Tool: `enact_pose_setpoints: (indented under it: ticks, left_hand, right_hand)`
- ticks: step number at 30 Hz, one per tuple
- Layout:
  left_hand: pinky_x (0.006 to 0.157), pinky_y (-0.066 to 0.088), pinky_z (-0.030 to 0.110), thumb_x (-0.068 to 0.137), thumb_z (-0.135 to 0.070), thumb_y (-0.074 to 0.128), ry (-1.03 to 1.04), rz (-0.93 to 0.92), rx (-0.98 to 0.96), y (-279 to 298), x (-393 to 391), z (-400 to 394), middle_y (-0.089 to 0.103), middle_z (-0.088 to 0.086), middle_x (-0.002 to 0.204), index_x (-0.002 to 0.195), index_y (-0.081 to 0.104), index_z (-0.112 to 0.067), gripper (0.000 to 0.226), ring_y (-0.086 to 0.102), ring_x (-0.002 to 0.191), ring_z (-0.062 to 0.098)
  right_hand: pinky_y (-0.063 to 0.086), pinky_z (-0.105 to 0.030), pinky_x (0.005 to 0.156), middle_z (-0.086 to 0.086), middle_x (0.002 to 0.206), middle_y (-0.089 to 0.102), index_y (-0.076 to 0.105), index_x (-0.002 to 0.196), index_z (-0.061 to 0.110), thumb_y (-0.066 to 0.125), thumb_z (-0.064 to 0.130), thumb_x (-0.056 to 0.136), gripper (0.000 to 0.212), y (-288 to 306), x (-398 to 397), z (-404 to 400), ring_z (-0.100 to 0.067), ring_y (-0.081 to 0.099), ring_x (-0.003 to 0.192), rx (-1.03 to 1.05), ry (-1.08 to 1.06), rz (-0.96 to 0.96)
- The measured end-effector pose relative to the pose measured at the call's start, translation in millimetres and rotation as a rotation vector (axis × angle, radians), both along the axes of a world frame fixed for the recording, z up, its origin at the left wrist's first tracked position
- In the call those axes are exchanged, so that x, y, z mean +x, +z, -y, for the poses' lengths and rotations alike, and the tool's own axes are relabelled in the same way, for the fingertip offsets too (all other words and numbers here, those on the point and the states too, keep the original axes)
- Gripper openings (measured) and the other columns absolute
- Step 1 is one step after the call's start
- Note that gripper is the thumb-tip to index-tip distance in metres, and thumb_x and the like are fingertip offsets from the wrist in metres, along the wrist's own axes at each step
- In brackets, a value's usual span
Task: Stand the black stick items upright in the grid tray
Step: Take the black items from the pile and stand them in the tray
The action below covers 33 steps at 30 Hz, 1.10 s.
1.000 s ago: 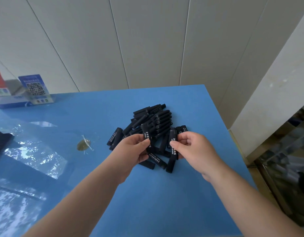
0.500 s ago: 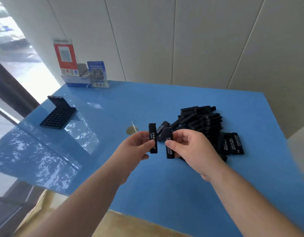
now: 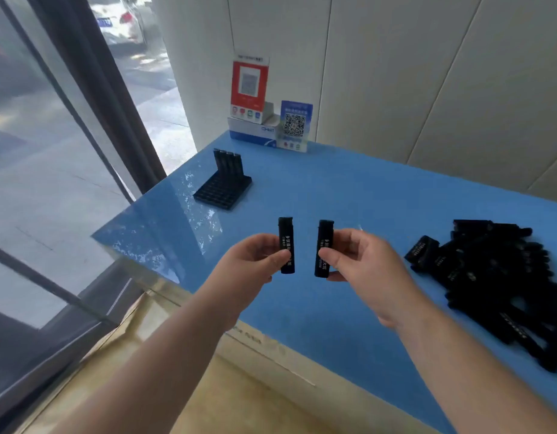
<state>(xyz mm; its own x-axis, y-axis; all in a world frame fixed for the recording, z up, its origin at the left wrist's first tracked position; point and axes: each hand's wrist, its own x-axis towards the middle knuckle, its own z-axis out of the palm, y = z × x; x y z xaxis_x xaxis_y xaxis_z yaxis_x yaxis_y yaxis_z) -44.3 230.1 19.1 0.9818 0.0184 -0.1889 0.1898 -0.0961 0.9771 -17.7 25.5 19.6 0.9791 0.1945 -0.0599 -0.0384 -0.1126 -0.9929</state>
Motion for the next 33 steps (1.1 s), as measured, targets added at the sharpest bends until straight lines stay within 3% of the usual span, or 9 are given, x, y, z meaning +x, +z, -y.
enact_pose_setpoints:
  ticks: [9,17,21,27,33]
  left_hand:
    - [0.078,0.046,0.026,0.094,-0.024,0.067,-0.057,0.038,0.046,5.6,-2.7,-128.5,0.076,-0.008,0.092,0.094,0.073,-0.038,0.015,0.067,0.083,0.002]
    - [0.078,0.052,0.025,0.095,-0.025,0.066,-0.080,0.041,0.049,-3.7,22.1,-174.1,0.076,-0.010,0.092,0.095,0.073,-0.041,0.017,0.068,0.083,0.001]
    - [0.078,0.052,0.024,0.094,-0.027,0.066,-0.139,0.039,0.090,-8.4,52.6,-182.3,0.076,-0.011,0.092,0.098,0.072,-0.039,0.014,0.068,0.084,0.002]
    - [0.086,0.058,0.039,0.085,-0.034,0.068,-0.105,0.041,0.178,-10.9,116.2,-201.1,0.076,-0.007,0.097,0.100,0.071,-0.032,0.016,0.072,0.093,0.018]
    - [0.070,0.053,0.016,0.092,-0.025,0.068,-0.099,0.068,0.268,-16.4,169.5,-225.1,0.075,-0.014,0.091,0.098,0.072,-0.036,0.013,0.068,0.078,0.001]
  right_hand:
    - [0.060,-0.025,0.076,0.009,0.096,0.078,0.075,0.101,0.028,0.069,0.021,0.095,0.011,-5.8,-4.2,-124.6,-0.008,0.074,0.090,-0.041,0.000,0.007]
    - [0.059,-0.032,0.081,0.010,0.095,0.078,0.074,0.102,0.032,0.068,0.021,0.095,0.014,-11.9,13.5,-169.4,-0.010,0.074,0.089,-0.072,-0.031,0.005]
    - [0.061,-0.027,0.077,0.010,0.095,0.078,0.075,0.097,0.033,0.070,0.019,0.094,0.016,-17.0,38.1,-176.7,-0.009,0.074,0.089,-0.035,-0.059,0.006]
    - [0.062,-0.033,0.080,0.008,0.093,0.077,0.074,0.095,0.028,0.072,0.016,0.092,0.013,-23.4,96.4,-191.4,-0.010,0.074,0.088,-0.027,-0.085,-0.010]
    - [0.058,-0.032,0.082,0.011,0.092,0.077,0.074,0.093,0.030,0.076,0.018,0.088,0.013,-24.6,151.3,-214.4,-0.010,0.073,0.086,-0.047,-0.099,0.009]
